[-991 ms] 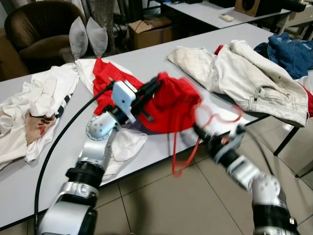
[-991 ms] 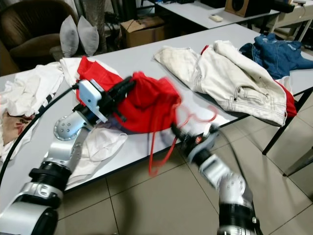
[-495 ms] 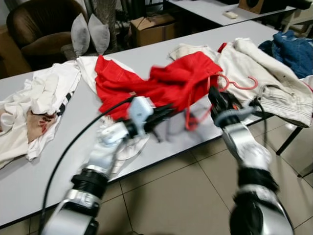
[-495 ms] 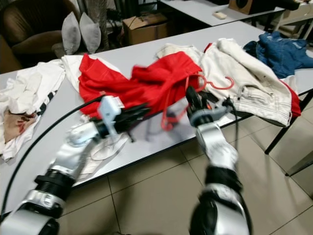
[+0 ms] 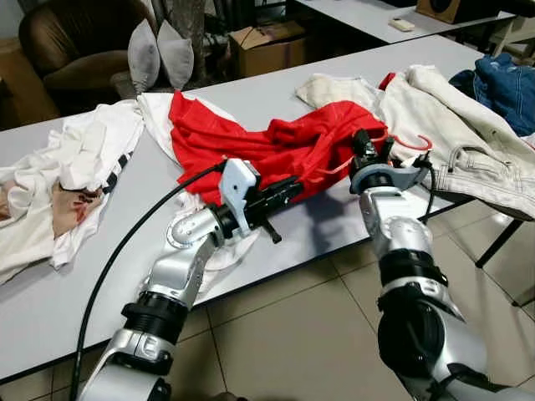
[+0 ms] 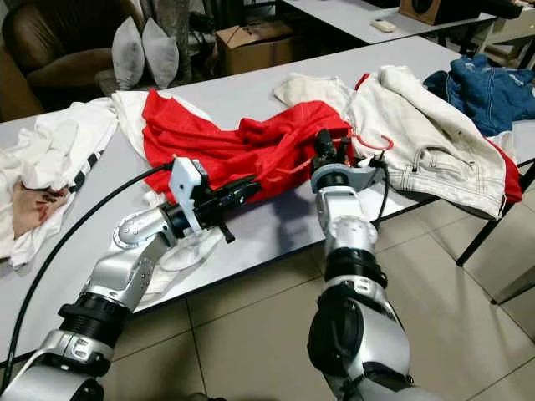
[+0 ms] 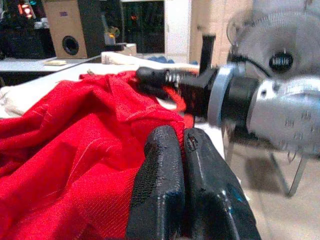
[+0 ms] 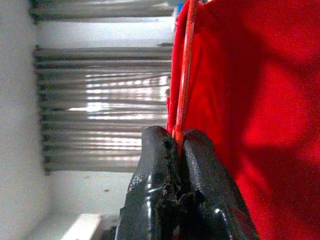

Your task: Hang hanger

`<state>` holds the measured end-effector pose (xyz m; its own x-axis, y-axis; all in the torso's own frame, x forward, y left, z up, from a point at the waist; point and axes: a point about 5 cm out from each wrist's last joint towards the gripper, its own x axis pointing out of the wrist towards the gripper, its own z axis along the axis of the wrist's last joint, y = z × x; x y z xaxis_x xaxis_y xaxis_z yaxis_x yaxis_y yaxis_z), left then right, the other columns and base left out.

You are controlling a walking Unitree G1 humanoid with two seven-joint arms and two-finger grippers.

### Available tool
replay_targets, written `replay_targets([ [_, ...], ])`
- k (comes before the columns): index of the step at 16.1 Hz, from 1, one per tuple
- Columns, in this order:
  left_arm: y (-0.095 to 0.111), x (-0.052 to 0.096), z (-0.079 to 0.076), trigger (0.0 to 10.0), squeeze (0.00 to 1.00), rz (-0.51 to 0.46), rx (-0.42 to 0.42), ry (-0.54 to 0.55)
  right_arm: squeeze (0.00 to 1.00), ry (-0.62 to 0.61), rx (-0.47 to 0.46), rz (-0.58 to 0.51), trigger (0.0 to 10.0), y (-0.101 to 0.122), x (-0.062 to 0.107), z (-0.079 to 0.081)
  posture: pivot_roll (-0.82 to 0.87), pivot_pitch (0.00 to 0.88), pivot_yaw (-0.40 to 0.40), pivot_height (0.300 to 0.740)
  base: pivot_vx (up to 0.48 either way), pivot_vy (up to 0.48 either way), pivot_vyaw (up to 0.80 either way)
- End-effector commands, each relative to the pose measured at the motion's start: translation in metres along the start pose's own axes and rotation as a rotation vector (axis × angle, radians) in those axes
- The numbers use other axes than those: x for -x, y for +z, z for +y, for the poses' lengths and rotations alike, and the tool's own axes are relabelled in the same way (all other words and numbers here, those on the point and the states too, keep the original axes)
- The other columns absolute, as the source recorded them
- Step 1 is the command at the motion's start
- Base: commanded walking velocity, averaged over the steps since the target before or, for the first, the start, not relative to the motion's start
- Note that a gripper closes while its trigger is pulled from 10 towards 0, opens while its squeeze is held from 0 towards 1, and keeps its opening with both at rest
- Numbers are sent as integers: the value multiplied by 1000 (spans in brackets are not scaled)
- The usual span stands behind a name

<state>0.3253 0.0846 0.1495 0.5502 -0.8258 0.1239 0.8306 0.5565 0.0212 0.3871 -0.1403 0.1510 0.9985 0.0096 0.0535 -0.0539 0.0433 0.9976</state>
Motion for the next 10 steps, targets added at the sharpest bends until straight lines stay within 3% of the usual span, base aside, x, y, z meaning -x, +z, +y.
replay_targets([
  [1, 8, 0, 2, 0, 0, -42, 37, 5, 0, 6, 24, -44, 10000, 2, -5, 9, -250, 0, 67, 740, 0, 0, 0],
  [2, 12, -2, 2, 0, 0, -56, 60, -2, 0, -11, 3, -57, 10000, 0, -7, 8, -248, 0, 64, 740, 0, 0, 0],
  [5, 26, -12, -1, 0, 0, -108, 127, -13, 0, -31, 61, -32, 10000, -14, -9, 8, -248, 0, 61, 740, 0, 0, 0],
  [7, 33, -18, -11, 0, 0, -128, 185, -79, 0, -54, 59, -53, 10000, -18, -10, 8, -249, 0, 64, 740, 0, 0, 0],
  [10, 32, -30, -24, 0, 0, -98, 256, -140, 0, -81, 182, 35, 10000, -36, -11, 9, -250, 0, 67, 740, 0, 0, 0],
])
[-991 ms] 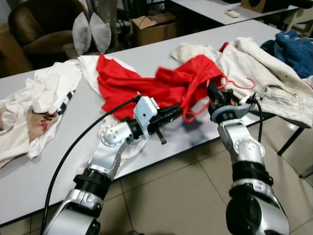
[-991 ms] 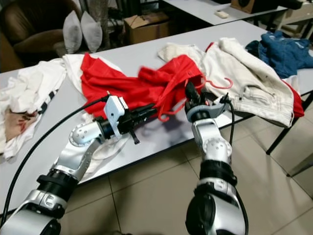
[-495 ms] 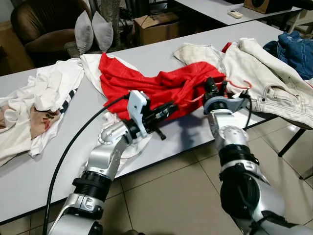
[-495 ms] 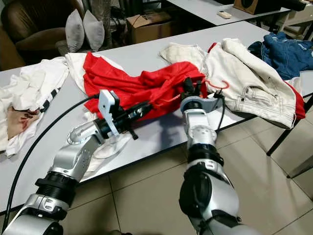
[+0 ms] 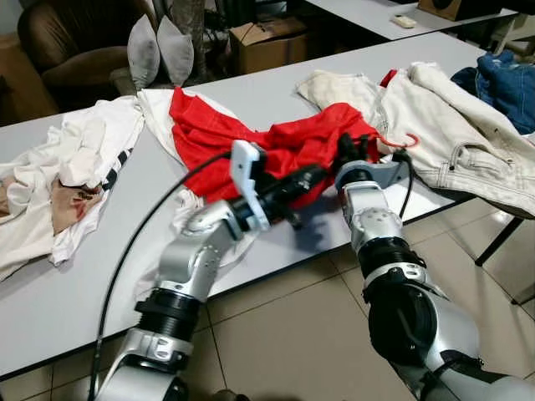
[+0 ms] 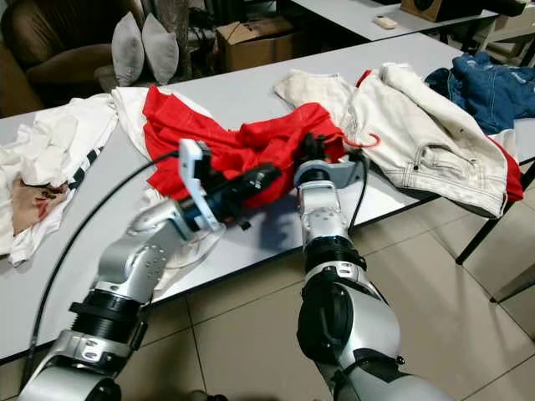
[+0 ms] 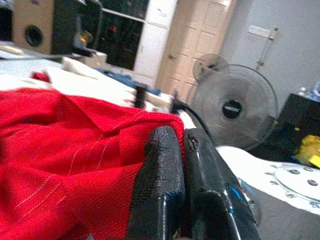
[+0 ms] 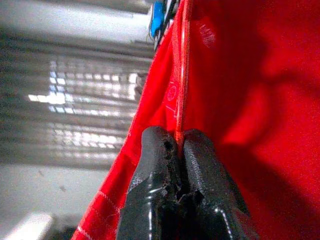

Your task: Hang hanger

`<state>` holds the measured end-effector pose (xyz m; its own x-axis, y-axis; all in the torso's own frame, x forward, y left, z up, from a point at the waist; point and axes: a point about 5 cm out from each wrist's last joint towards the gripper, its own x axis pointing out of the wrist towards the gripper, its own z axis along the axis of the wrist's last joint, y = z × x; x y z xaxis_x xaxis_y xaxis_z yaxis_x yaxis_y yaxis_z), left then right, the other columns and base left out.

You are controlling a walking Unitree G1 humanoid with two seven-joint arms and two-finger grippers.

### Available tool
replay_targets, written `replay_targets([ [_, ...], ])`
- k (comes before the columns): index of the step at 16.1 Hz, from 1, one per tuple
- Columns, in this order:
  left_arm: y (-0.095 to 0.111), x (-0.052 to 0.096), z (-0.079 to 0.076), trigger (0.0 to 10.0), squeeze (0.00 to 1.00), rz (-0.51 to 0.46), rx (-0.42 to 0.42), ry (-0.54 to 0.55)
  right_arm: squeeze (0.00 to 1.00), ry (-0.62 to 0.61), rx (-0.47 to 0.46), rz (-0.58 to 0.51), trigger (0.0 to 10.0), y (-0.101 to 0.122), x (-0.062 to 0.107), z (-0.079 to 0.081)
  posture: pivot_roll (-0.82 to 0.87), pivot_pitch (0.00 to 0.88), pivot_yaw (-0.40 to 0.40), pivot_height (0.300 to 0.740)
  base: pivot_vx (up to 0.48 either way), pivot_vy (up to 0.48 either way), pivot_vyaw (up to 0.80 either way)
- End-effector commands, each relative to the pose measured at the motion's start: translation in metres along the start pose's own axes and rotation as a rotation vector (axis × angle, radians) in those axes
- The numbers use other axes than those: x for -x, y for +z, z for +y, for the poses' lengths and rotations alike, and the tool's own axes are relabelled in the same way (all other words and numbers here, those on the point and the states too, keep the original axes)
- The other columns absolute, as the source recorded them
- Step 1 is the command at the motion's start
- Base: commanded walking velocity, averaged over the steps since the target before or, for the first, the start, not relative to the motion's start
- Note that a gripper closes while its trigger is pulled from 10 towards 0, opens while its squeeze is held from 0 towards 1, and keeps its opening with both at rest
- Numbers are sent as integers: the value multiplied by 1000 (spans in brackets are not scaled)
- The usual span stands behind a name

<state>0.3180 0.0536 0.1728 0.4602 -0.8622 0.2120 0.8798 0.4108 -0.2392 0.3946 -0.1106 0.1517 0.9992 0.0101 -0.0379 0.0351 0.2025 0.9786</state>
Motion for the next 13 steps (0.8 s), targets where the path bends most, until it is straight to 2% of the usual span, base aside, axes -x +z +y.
replay_targets([
  [1, 9, -7, -4, 0, 0, -9, -21, -33, 0, 14, 50, 33, 10000, -7, -3, 10, -251, 0, 68, 740, 0, 0, 0],
  [2, 9, -9, -4, 0, 0, 6, 1, -29, 0, 11, 81, 18, 10000, -7, -3, 12, -251, 0, 68, 740, 0, 0, 0],
  [3, 7, -10, -3, 0, 0, 36, 1, -20, 0, -21, -39, -22, 10000, -2, -5, 11, -250, 0, 67, 740, 0, 0, 0],
  [4, 7, -10, -3, 0, 0, 41, -3, -13, 0, -20, -88, -18, 10000, -1, -5, 11, -250, 0, 67, 740, 0, 0, 0],
  [5, 10, -10, 1, 0, 0, 18, -26, 35, 0, 36, -6, 112, 10000, -17, -4, 17, -250, 0, 66, 740, 0, 0, 0],
  [7, 24, -11, 11, 118, 0, -56, -49, 133, 0, 120, 120, 318, 10000, -44, 5, 20, -247, 0, 63, 740, 0, 0, 0],
  [10, 40, -11, 18, 0, 0, -125, -65, 196, 0, 155, 159, 391, 10000, -48, 14, 16, -243, 0, 64, 740, 0, 0, 0],
  [11, 48, -6, 29, 0, 0, -142, -97, 288, 0, 175, 176, 384, 10000, -34, 21, 13, -247, 0, 77, 740, 0, 0, 0],
  [13, 48, -2, 35, 0, 0, -117, -129, 349, 0, 182, 188, 365, 10000, -21, 28, 12, -250, 0, 86, 740, 0, 0, 0],
])
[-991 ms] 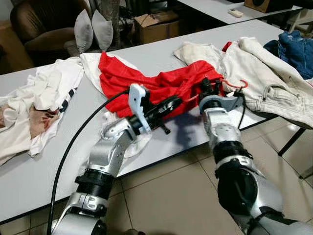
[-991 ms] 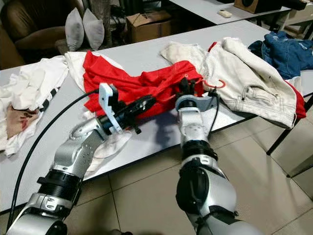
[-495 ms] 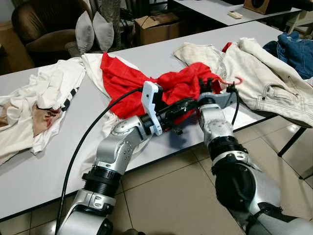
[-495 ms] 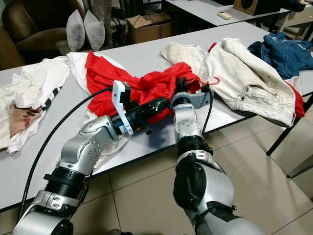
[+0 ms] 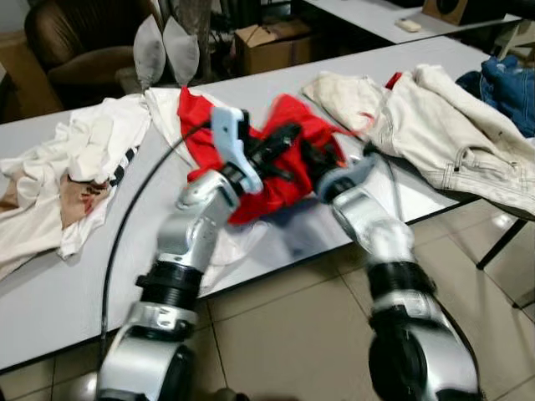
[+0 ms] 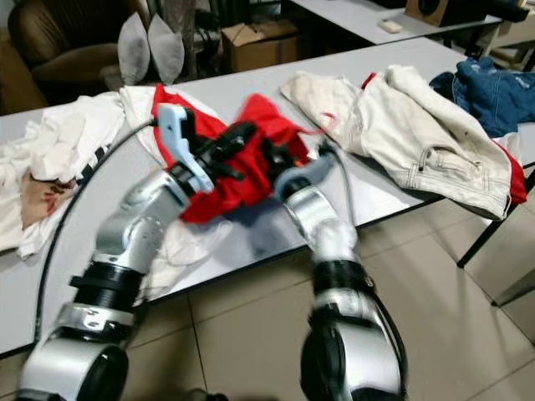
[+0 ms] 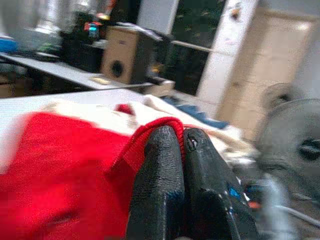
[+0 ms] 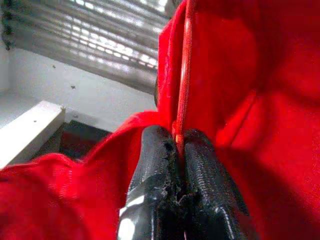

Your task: Hang hanger

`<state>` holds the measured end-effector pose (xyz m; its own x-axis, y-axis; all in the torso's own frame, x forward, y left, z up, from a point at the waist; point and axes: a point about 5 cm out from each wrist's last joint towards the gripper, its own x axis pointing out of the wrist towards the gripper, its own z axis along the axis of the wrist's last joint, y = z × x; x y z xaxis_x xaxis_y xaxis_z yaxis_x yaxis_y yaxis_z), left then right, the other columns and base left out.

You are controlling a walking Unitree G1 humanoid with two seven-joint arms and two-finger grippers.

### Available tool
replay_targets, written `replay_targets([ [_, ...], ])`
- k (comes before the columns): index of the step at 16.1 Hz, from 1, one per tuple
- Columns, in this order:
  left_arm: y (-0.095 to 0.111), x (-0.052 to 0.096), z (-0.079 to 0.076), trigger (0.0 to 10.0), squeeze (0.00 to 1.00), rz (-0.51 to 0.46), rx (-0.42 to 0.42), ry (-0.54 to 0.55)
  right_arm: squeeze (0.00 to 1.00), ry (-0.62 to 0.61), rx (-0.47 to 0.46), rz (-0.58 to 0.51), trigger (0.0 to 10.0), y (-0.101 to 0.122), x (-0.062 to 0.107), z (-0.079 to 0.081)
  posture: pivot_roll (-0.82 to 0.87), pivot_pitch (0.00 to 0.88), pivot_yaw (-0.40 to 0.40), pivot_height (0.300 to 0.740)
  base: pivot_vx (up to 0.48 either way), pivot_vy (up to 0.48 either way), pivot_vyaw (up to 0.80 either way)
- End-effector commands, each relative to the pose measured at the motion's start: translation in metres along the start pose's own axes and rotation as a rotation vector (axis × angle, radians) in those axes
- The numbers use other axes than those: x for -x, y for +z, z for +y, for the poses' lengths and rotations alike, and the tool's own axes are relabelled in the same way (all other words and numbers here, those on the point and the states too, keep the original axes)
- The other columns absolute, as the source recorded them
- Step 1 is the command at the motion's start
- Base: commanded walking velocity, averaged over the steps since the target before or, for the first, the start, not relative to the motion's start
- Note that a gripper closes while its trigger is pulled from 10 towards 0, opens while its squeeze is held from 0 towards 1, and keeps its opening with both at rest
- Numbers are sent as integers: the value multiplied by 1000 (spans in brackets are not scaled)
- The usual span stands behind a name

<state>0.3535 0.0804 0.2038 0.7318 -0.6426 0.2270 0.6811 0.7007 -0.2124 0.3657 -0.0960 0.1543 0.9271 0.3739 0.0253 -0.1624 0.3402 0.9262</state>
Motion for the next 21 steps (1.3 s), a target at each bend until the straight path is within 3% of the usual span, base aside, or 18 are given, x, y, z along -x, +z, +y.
replay_targets([
  [1, 6, -1, 2, 0, 0, -7, -35, 13, 0, 20, 8, 11, 10000, 2, 2, 7, -251, 0, 90, 740, 0, 0, 0],
  [5, -6, 5, -4, 0, 0, 72, -41, -25, 0, 40, 18, -3, 10000, 10, 32, 5, -259, 0, 106, 740, 0, 0, 0],
  [6, -10, 5, -6, 627, 0, 91, -41, -29, 0, 34, 19, -10, 10000, 10, 36, 2, -260, 0, 108, 740, 0, 0, 0],
  [7, -12, 4, -7, 10000, 0, 105, -44, -27, 0, 21, 36, -14, 10000, 10, 40, 0, -262, 0, 111, 740, 0, 0, 0],
  [8, -14, 5, -13, 10000, 1000, 133, -30, -103, 0, -17, 107, -21, 10000, 11, 47, -4, -262, 0, 111, 740, 0, 0, 0],
  [11, -25, 16, -3, 10000, 1000, 280, -130, -122, 0, -33, 137, -40, 10000, 14, 53, -7, -260, 0, 110, 740, 0, 0, 0],
  [14, -26, 26, 9, 10000, 1000, 351, -182, -131, 0, -69, 167, -16, 10000, 11, 60, -10, -257, 0, 109, 740, 0, 0, 0],
  [16, -22, 29, 15, 10000, 1000, 346, -181, -111, 0, -72, 111, -71, 10000, 16, 63, -10, -255, 0, 107, 740, 0, 0, 0],
  [21, -10, 29, 23, 10000, 1000, 227, -92, -13, 0, -25, 123, -135, 10000, 29, 70, 3, -258, 0, 106, 740, 0, 0, 0],
])
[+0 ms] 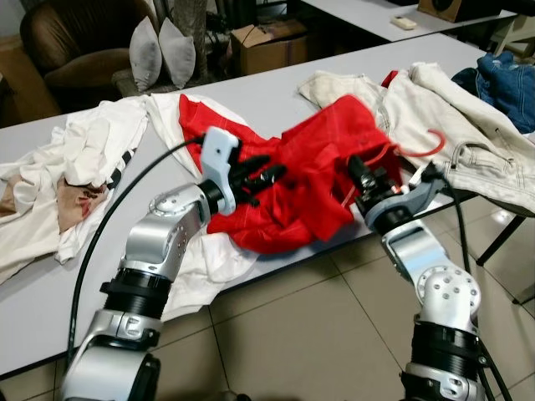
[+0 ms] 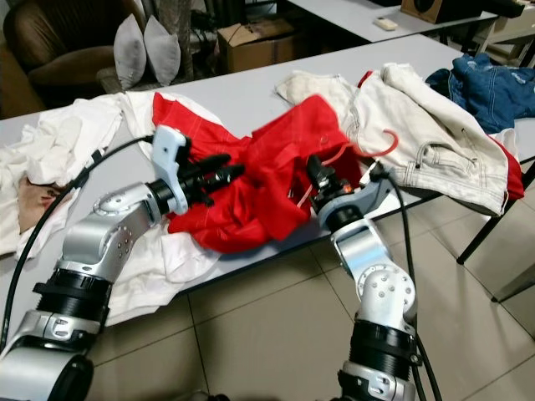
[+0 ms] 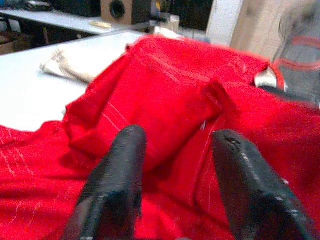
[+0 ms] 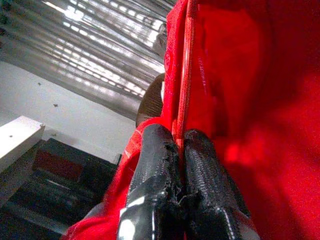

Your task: Hang hanger

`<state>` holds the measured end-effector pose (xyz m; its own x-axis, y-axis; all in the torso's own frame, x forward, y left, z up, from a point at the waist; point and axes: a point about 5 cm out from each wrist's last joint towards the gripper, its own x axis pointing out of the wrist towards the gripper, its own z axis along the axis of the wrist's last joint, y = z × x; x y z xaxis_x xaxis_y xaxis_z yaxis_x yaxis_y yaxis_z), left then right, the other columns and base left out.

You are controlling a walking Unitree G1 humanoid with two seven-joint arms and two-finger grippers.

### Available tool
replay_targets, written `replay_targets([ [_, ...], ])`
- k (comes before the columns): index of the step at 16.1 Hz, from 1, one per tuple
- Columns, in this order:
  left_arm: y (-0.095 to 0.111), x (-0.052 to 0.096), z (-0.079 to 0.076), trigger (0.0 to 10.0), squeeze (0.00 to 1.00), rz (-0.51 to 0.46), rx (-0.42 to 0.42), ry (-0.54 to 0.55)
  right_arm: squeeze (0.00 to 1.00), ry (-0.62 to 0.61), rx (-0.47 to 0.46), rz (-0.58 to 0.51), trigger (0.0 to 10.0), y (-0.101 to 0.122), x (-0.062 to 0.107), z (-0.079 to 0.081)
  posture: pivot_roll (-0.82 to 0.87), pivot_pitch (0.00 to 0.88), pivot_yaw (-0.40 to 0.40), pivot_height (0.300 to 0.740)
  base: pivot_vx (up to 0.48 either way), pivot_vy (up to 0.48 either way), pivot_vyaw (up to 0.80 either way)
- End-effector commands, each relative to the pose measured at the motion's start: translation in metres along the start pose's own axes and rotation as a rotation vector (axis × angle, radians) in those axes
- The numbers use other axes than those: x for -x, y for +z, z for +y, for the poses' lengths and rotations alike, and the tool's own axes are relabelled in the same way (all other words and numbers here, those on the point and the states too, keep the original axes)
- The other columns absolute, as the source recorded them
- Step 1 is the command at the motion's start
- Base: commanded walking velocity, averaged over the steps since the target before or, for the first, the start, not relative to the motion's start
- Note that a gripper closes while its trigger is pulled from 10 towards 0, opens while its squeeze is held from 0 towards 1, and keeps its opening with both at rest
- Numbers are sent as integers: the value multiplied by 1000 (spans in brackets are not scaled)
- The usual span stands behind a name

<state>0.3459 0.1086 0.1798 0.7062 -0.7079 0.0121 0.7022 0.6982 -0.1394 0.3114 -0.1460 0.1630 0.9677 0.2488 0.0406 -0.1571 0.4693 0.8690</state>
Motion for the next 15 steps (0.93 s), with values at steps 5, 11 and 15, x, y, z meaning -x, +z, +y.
replay_targets([
  [5, 5, 26, 19, 10000, 0, -62, -38, 210, 0, -82, 289, -14, 10000, 27, 6, 19, -270, 0, 118, 740, 0, 0, 0],
  [11, -6, 41, 13, 10000, 0, -11, -114, 306, 0, -66, 455, -35, 10000, 65, 15, 50, -256, 0, 70, 740, 0, -367, 0],
  [15, -6, 37, 6, 10000, 0, 2, -133, 287, 0, -58, 489, -13, 10000, 72, 16, 54, -255, 0, 66, 740, 0, -474, 0],
])
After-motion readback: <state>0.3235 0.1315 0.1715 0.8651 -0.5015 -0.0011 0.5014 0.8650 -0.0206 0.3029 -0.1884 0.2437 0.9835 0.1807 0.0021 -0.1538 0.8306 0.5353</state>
